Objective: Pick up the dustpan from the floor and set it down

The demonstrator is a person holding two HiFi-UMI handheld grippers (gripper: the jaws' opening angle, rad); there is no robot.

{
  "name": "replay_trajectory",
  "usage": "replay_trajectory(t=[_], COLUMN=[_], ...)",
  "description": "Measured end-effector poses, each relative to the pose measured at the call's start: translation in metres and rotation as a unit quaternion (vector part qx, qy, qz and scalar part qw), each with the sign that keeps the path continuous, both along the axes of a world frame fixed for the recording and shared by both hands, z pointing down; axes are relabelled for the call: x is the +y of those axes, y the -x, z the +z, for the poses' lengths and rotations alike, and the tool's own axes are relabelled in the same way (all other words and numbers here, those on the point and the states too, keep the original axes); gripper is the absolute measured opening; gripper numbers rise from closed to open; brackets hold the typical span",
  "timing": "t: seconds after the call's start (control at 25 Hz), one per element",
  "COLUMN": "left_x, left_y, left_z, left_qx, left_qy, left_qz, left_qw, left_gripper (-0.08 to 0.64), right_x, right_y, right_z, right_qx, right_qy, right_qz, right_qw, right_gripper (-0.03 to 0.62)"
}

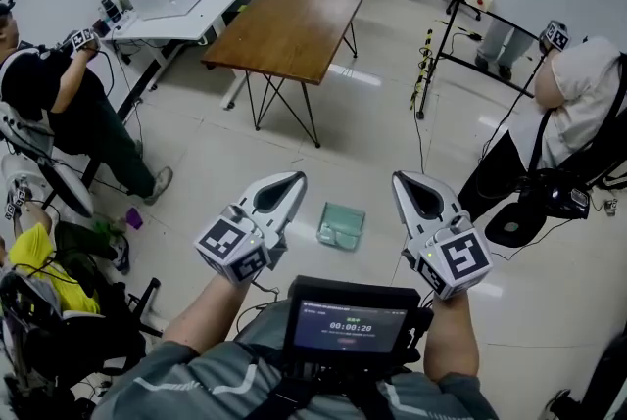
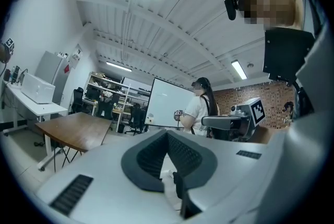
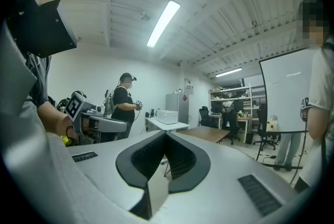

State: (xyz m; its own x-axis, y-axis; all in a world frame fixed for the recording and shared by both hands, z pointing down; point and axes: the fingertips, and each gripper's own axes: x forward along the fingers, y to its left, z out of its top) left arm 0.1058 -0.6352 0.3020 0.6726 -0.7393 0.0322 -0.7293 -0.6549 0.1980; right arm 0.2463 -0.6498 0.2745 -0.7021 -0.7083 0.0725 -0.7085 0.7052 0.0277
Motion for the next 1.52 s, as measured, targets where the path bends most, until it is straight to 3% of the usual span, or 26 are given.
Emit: replay_trajectory(t=[0.44,0.6,0.72,0.96,1.16,1.32,1.52], left_x=[0.011,0.032,0.062,0.152,0.265,0.354,0.44], left_y=[-0.023,-0.012,0.009,0.08,0.179,0.252,0.3], left_z=[0.018,0.041,0.05,0.045,0.039,0.033,0.035], left_qx=[-0.001,-0.015,-0.002,-0.004,-0.002,0.033,0.043], left_qy=[0.007,0.018,0.035,0.016,0.015,0.008,-0.001], left_qz=[-0.024,-0.043,-0.049,-0.026,0.004,0.013,0.044], left_qw=[0.9997,0.9988,0.9982,0.9995,0.9999,0.9993,0.9981], left_gripper=[0.018,0.017,0.017,0.017,0.017,0.017,0.017], right_x=[0.006,0.016,0.044,0.133,0.245,0.339,0.439], right_y=[-0.026,-0.023,-0.005,0.067,0.16,0.229,0.284], right_z=[0.02,0.046,0.059,0.056,0.045,0.048,0.052], right_qx=[-0.023,-0.021,-0.019,-0.014,-0.013,0.0,0.001], right_qy=[0.003,0.012,0.022,0.015,0.008,0.002,0.003], right_qz=[-0.026,-0.034,-0.035,-0.016,0.022,0.043,0.064], right_qw=[0.999,0.999,0.999,1.0,1.0,0.999,0.998], right_gripper=[0.016,0.017,0.017,0.016,0.015,0.015,0.015])
